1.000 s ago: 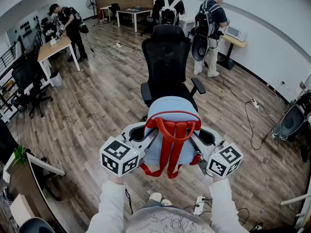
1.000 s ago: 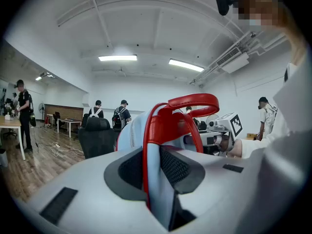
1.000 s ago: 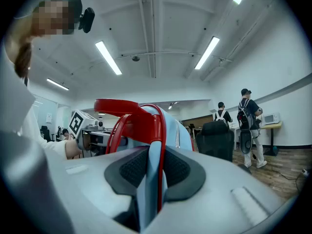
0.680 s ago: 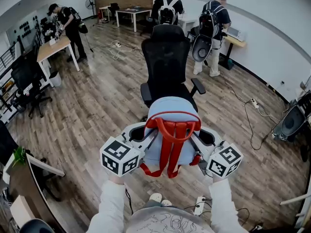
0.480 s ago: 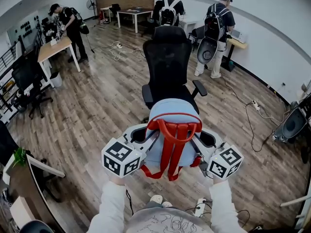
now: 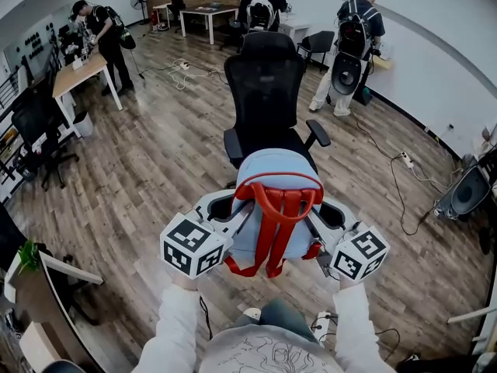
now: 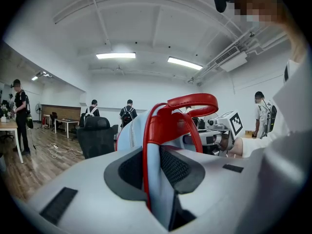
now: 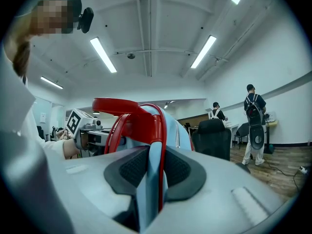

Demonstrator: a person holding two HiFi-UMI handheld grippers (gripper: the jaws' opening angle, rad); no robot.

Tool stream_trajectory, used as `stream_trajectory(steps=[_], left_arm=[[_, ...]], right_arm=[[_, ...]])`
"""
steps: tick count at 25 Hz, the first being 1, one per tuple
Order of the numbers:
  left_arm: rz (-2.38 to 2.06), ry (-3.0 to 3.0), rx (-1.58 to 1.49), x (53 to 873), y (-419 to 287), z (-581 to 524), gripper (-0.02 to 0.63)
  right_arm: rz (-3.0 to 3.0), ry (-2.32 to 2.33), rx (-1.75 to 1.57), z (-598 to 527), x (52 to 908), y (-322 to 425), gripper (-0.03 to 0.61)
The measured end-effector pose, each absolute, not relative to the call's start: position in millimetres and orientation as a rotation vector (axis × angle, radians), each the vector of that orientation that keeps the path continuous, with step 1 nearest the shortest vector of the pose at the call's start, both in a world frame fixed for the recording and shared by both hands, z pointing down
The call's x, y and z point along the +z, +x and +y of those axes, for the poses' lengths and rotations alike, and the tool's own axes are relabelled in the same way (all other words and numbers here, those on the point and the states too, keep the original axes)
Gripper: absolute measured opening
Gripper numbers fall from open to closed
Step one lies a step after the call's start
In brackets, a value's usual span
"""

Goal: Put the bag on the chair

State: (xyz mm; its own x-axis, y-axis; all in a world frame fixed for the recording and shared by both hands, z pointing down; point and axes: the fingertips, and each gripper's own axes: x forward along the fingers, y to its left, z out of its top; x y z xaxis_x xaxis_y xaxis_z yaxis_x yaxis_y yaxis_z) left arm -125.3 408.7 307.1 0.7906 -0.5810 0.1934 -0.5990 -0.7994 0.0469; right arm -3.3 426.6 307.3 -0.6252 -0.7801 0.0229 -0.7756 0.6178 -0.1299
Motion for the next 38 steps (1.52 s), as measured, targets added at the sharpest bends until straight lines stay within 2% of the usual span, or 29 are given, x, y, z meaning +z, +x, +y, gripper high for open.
stream_trajectory(steps=[10,28,38], left_arm=[[-0.947,2.846,0.278,319,-107,356,0.089],[-1.117,2.771,0.237,319,-33,146,0.089],[-1.174,2.731,0.244,328,-14,67,0.089]], right_arm=[[2.808,-1.352,-0.225,375,319,15,0.094],[2.905,-1.208,-0.189,151,316,90,0.094],[2.935,-1.156,-0.190,66,326,109,0.095]])
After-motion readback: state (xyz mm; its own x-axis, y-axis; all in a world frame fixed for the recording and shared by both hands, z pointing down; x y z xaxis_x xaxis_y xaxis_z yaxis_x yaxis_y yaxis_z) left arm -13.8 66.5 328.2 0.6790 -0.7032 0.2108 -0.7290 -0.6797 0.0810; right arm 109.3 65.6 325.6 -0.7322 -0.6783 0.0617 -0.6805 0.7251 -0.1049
